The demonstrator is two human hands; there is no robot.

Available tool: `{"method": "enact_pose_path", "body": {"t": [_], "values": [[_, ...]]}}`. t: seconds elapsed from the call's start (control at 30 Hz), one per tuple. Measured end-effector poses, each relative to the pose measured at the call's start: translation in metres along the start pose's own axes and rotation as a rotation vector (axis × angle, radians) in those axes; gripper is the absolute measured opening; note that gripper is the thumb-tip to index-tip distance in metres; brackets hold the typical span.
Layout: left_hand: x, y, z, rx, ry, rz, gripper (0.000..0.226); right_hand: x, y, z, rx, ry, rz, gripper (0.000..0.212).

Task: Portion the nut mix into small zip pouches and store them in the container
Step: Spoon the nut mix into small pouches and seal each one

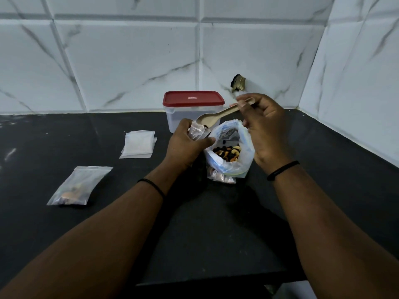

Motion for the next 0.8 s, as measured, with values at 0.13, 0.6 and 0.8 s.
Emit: {"method": "enact_pose_path", "body": {"t": [0.13,0.6,0.8], "values": [[0.002,0.000,0.000,-0.086,-0.026,0.034,0.042,-0.009,0.020,0.018,-0.017,0.339,-0.266,0.019],[0.003,0.002,-0.001,-0.168,-0.049,0.087,0.029,-0.011,0.053,0.014,0.508,0.160,-0.291,0.017],[0.004,0.002,-0.002,-0.122,-0.029,0.084,0.028,-0.011,0.054,0.016,0.429,0.129,-0.384,0.017]]}}
Point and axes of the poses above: each hand's wrist, its own x-axis away from the middle knuckle, its own z-axis out of the back of the hand, y = z × x, the point moved 2 cm from there along -x, towards the middle knuckle, and after that the axes turned 1 degree about z, right-handed, at the moved point
